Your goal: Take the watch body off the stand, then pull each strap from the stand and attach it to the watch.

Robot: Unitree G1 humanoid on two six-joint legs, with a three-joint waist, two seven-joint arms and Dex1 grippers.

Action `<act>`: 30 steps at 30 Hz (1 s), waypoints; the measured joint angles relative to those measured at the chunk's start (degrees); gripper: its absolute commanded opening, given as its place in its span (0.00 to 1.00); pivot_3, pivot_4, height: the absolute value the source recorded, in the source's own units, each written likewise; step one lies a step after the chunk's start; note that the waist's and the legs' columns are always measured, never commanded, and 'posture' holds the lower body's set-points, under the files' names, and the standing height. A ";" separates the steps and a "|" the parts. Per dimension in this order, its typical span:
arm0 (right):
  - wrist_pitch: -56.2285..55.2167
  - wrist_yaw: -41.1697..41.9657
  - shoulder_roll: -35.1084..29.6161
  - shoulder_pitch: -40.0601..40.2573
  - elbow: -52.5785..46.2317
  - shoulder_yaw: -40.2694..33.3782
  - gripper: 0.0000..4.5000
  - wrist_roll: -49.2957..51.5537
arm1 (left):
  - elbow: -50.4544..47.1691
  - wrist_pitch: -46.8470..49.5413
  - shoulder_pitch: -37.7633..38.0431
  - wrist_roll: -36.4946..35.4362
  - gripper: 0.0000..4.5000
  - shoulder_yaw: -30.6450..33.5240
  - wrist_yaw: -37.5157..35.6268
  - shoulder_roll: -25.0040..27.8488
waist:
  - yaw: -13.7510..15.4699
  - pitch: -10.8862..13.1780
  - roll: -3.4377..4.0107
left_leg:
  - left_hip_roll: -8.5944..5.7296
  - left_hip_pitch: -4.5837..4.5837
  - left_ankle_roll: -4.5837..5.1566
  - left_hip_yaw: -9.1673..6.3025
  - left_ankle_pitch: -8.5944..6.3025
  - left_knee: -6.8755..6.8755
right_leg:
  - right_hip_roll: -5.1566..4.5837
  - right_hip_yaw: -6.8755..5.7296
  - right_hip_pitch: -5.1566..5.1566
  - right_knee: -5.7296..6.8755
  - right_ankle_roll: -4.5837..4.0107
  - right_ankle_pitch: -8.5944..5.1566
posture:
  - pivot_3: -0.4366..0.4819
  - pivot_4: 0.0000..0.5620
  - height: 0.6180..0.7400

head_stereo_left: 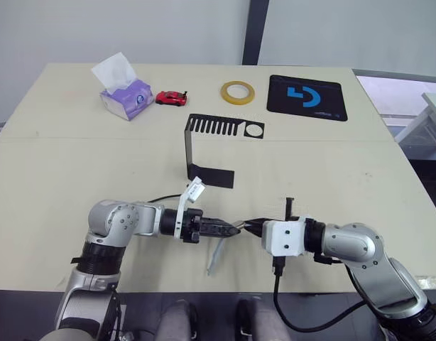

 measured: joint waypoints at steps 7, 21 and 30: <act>-3.82 1.43 -3.57 2.68 -3.98 -3.82 0.99 4.35 | -0.87 -3.53 0.20 0.23 0.38 -3.84 -3.27 2.63 | 0.06 0.00 0.00 | -0.01 -0.01 -0.01 0.00 -0.02 -0.04 | 0.00 -0.01 0.01 -0.09 0.00 0.00 | 0.48 0.27 1.00; -11.09 4.85 -3.21 20.96 -3.17 -35.51 0.99 33.27 | 2.20 -77.07 4.03 19.39 0.38 1.13 -27.51 7.15 | -0.03 0.01 0.01 | -0.01 0.03 0.14 0.05 -0.13 -0.28 | -0.02 -0.04 0.07 -0.36 0.01 0.01 | 0.48 0.27 1.00; -4.67 3.43 -4.02 23.14 -4.79 -40.34 0.99 45.93 | 1.84 -88.19 5.32 26.10 0.38 1.15 -32.61 16.24 | 0.10 0.01 0.02 | -0.03 0.02 0.48 0.02 -0.30 -0.29 | -0.03 -0.08 0.11 -0.40 0.04 0.02 | 0.48 0.27 1.00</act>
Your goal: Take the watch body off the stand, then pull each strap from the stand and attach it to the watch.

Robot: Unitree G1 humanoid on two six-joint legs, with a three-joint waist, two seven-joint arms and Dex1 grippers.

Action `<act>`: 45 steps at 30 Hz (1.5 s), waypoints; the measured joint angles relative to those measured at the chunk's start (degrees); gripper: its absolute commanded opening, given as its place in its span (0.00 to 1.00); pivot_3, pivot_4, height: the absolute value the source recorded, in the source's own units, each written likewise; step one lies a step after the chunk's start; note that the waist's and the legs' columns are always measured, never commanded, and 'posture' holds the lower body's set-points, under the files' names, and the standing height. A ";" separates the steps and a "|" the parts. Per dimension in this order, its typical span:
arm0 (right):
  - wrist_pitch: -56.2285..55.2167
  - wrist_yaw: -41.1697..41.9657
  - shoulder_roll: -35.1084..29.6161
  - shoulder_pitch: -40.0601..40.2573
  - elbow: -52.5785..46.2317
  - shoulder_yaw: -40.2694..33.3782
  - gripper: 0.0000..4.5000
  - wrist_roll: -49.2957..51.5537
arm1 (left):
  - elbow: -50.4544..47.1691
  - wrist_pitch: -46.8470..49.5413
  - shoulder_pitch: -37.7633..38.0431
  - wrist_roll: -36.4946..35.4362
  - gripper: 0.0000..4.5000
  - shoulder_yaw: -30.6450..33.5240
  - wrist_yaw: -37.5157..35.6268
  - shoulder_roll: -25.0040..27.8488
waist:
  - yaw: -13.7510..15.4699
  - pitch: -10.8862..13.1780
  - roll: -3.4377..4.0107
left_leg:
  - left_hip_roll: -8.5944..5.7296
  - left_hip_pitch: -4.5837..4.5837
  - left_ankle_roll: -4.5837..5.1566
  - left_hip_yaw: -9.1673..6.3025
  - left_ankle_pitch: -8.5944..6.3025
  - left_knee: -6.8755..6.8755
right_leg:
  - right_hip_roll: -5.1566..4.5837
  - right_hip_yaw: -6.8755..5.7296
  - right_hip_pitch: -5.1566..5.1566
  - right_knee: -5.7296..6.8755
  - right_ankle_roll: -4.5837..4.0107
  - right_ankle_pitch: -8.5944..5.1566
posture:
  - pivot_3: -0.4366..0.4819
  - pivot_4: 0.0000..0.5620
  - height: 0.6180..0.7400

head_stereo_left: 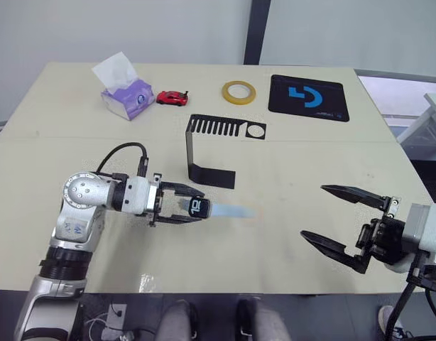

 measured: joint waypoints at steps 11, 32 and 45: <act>-0.07 1.67 -0.02 3.74 -1.61 1.39 0.99 -0.03 | -10.82 25.41 4.89 5.14 0.38 -11.05 14.91 -3.10 | 0.11 0.00 0.00 | 0.00 0.02 0.01 -0.01 0.01 -0.02 | 0.07 0.03 0.06 -0.11 0.12 0.07 | 0.48 0.27 1.00; 0.71 3.34 -1.72 5.17 -1.55 3.87 1.00 -1.15 | -7.23 25.55 7.11 14.30 0.60 -18.58 22.01 -7.82 | 0.17 0.00 0.01 | -0.01 0.04 0.02 -0.02 0.01 0.04 | 0.00 0.03 0.09 -0.06 0.10 0.05 | 0.48 0.27 1.00; -2.02 11.24 -5.69 -0.41 11.63 4.01 1.00 -3.78 | -14.87 25.80 20.93 -2.24 0.98 3.19 9.89 7.47 | -0.44 0.03 0.06 | 0.04 0.11 -0.21 0.02 0.11 0.01 | 0.00 0.01 0.06 -0.01 0.03 0.02 | 0.48 0.27 1.00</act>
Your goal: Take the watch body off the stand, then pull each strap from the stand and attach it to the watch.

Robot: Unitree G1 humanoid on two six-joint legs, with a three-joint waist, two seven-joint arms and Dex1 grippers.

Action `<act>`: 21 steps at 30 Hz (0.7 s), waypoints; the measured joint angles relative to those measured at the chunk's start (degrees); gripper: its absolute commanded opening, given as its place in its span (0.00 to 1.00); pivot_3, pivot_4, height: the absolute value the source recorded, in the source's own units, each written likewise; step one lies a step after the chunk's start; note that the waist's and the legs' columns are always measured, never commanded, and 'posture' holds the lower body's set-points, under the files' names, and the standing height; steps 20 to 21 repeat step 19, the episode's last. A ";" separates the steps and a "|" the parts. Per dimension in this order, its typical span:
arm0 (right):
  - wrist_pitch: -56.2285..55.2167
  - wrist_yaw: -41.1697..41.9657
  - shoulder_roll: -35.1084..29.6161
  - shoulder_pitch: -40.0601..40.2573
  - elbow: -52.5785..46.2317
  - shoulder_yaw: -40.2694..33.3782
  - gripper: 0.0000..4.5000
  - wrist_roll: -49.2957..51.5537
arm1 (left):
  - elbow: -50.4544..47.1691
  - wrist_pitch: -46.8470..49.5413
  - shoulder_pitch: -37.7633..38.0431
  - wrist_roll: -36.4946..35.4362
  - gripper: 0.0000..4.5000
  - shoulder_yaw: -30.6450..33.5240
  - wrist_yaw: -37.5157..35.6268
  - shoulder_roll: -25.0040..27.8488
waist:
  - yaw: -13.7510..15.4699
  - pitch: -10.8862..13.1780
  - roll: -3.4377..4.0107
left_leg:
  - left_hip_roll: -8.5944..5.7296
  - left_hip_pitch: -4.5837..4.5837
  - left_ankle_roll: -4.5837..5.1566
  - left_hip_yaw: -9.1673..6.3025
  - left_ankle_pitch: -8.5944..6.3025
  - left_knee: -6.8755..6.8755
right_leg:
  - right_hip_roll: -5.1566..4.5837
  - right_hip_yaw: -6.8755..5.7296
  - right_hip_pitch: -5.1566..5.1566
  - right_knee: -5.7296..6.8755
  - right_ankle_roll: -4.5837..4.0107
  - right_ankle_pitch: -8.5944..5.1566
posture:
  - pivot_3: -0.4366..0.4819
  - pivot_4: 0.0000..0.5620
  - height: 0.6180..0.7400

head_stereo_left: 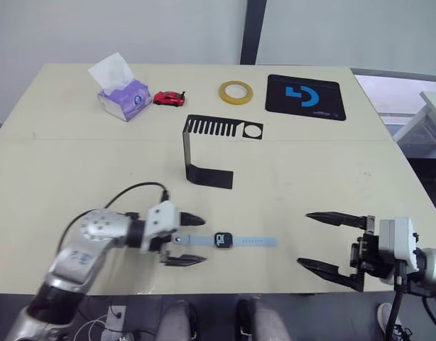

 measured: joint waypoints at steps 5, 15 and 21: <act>-4.63 7.05 -4.72 -3.06 10.25 -3.40 1.00 -1.77 | 8.19 -8.49 10.44 1.26 0.98 18.82 0.57 4.68 | 0.39 0.03 0.06 | -0.03 0.01 0.29 -0.02 -0.17 0.00 | -0.09 -0.02 0.01 -0.05 -0.01 -0.01 | 0.48 0.27 1.00; -6.16 10.78 -7.73 -11.23 19.55 -4.01 1.00 -3.43 | 23.77 -16.23 14.06 3.02 0.98 32.90 3.31 7.09 | 0.30 0.04 0.07 | -0.03 0.03 0.16 -0.03 -0.18 -0.34 | -0.17 -0.03 -0.05 -0.22 -0.04 -0.02 | 0.48 0.27 1.00; -5.81 10.59 -7.74 -14.40 20.67 -2.94 1.00 -3.94 | 23.81 -17.32 12.16 3.33 0.98 31.66 5.77 5.88 | 0.18 0.04 0.08 | -0.03 0.03 0.09 0.02 -0.13 -0.41 | -0.16 -0.02 -0.09 -0.22 -0.04 -0.02 | 0.48 0.27 1.00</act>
